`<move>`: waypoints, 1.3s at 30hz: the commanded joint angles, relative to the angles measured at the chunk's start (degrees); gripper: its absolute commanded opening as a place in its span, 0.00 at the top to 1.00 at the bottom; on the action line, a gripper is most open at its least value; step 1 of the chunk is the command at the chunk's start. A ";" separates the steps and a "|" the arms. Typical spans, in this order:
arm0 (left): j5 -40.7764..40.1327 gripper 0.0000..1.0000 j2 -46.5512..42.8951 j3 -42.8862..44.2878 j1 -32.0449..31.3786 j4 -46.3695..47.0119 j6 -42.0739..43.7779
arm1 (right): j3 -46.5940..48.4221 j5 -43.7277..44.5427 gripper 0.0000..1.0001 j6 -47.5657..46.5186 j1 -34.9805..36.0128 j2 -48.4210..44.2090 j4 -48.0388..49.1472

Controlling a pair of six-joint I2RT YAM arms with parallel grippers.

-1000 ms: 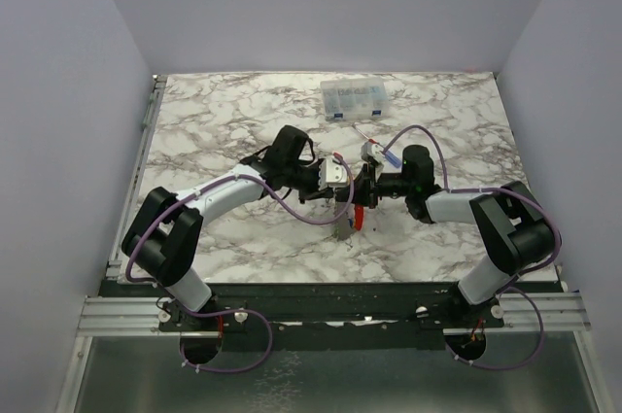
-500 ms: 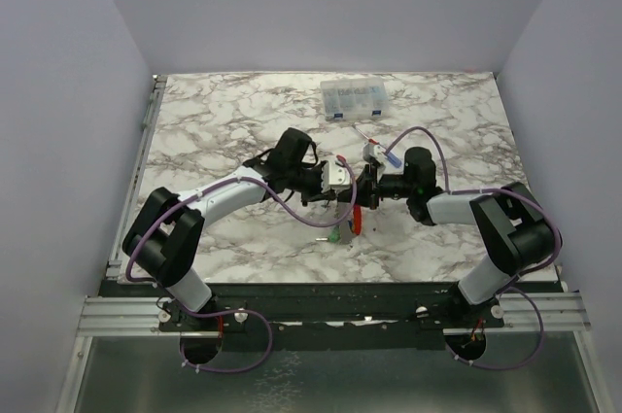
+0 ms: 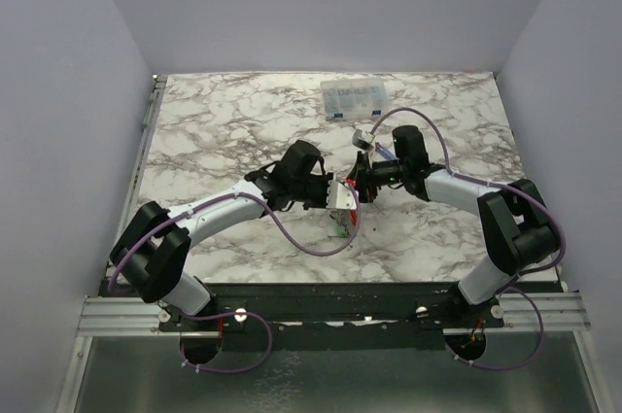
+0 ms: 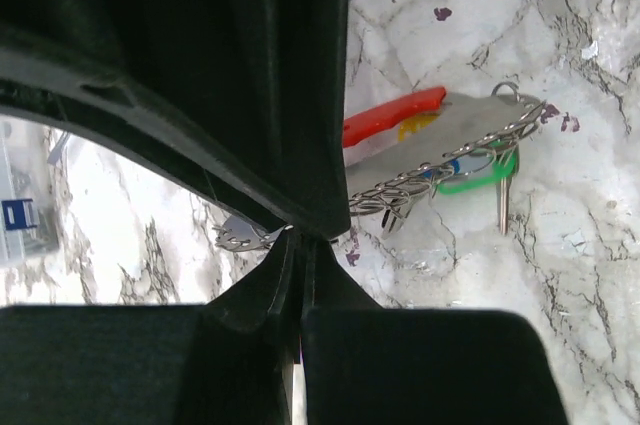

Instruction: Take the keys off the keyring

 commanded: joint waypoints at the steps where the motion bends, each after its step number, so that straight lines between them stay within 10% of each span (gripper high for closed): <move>1: -2.79 1.00 -1.64 -1.21 -2.28 2.67 7.11 | 2.59 -3.00 0.62 0.07 0.30 1.05 -10.01; 12: -5.70 1.00 -1.53 -1.47 -4.48 3.56 10.29 | 8.08 -3.93 0.67 -3.83 0.30 5.87 -18.09; 18: -4.08 1.00 -1.75 -1.00 -4.45 3.59 8.77 | 9.90 -5.07 0.99 -6.89 0.29 6.97 -19.93; 32: 6.70 0.67 1.45 1.78 2.06 1.84 -3.29 | -5.20 -1.11 0.99 -4.68 0.30 -5.29 5.88; 39: 9.42 0.70 2.48 1.48 3.08 1.00 -2.43 | -8.31 -0.57 0.99 -4.62 0.31 -6.96 11.59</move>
